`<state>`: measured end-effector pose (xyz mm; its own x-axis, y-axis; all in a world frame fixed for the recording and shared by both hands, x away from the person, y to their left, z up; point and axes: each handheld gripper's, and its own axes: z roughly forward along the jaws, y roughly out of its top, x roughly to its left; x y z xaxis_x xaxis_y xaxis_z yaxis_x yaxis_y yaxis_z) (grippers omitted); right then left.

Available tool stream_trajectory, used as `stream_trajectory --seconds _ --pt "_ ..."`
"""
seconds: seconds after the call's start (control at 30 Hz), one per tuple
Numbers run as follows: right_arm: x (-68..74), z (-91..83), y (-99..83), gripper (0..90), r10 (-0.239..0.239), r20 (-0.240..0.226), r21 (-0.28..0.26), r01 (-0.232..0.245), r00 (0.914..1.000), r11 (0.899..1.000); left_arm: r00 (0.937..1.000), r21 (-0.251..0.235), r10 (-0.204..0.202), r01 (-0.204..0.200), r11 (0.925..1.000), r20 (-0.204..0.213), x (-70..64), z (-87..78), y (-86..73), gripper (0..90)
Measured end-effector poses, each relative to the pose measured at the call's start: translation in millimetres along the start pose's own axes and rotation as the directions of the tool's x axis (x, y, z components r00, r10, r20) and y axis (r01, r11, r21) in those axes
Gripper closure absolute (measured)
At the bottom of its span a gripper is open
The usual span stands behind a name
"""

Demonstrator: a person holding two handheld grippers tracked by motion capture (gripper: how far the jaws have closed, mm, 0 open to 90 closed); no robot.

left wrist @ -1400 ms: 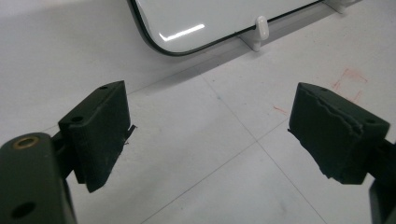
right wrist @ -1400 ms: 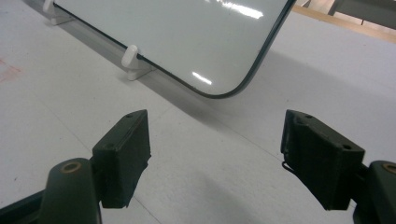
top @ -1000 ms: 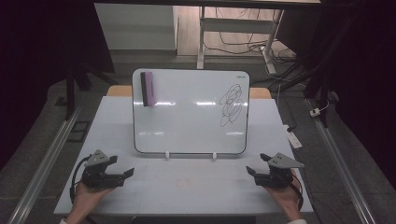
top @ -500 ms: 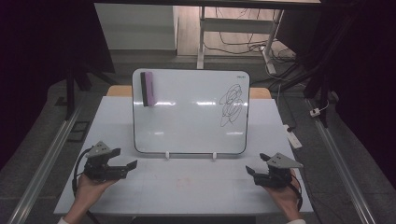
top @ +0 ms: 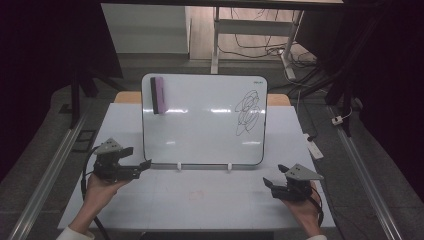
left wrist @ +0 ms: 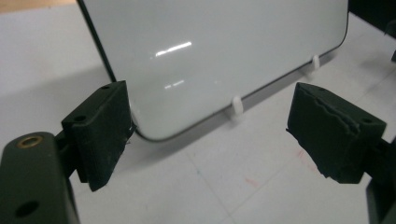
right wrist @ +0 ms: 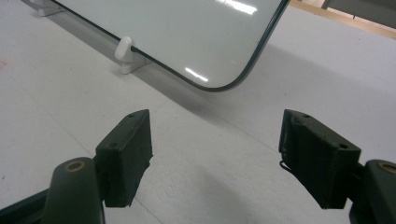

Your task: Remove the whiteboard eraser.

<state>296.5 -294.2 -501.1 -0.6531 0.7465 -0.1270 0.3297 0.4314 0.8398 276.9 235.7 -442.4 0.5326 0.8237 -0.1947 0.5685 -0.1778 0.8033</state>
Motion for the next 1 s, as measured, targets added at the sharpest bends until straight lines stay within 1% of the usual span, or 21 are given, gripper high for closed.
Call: stream_trajectory --seconds 0.17,0.2,0.23,0.3,0.4,0.57,0.6,0.63,0.7,0.93,1.0 --pt "-0.4 1.0 -0.8 25.3 0.001 -0.001 0.005 -0.001 1.0 1.0 1.0 -0.032 0.005 -0.005 0.9995 0.006 -0.3 -1.1 24.5 15.2" --pt "-0.3 1.0 -0.8 25.4 0.003 0.0 0.004 -0.003 1.0 1.0 1.0 -0.043 0.004 -0.004 0.9991 0.006 0.4 -1.4 34.9 15.4" --pt "-0.3 0.9 -0.9 25.4 0.004 -0.001 0.004 -0.004 1.0 1.0 1.0 -0.043 0.004 -0.004 0.9991 0.006 0.4 -1.4 34.9 15.4" --pt "-0.3 0.8 -1.1 25.4 0.006 0.0 0.002 -0.006 1.0 1.0 1.0 -0.05 -0.001 0.001 0.9987 0.005 1.5 -0.5 44.1 15.9" --pt "-0.8 0.8 -1.6 25.4 0.004 0.0 0.006 -0.004 1.0 1.0 1.0 -0.047 0.003 -0.003 0.9989 0.003 2.5 2.7 55.9 16.4" --pt "-1.4 1.0 -2.1 25.5 0.008 0.005 0.009 -0.008 1.0 1.0 0.9999 -0.042 0.008 -0.008 0.9991 -0.015 2.6 11.8 74.4 17.7" --pt "-1.2 1.1 -2.1 25.5 0.009 0.005 0.01 -0.009 1.0 1.0 0.9996 -0.038 0.013 -0.014 0.9992 -0.026 2.8 15.9 82.2 18.1" --pt "-1.2 1.1 -2.1 25.5 0.009 0.005 0.01 -0.009 1.0 1.0 0.9996 -0.038 0.013 -0.014 0.9992 -0.026 2.8 15.9 82.2 18.3" --pt "-0.5 2.0 -2.4 25.5 0.001 0.004 0.017 -0.002 1.0 1.0 0.9991 -0.039 0.018 -0.019 0.9991 -0.039 3.4 19.1 89.5 18.9" --pt "0.1 4.5 -4.0 25.5 -0.003 0.002 0.032 0.003 1.0 0.999 0.9979 -0.058 0.009 -0.013 0.9982 -0.064 8.4 28.1 111.8 21.4" --pt "0.3 4.4 -4.1 25.5 -0.005 0.001 0.033 0.005 1.0 0.999 0.9963 -0.067 -0.001 -0.005 0.9977 -0.086 12.1 32.0 119.3 22.6"
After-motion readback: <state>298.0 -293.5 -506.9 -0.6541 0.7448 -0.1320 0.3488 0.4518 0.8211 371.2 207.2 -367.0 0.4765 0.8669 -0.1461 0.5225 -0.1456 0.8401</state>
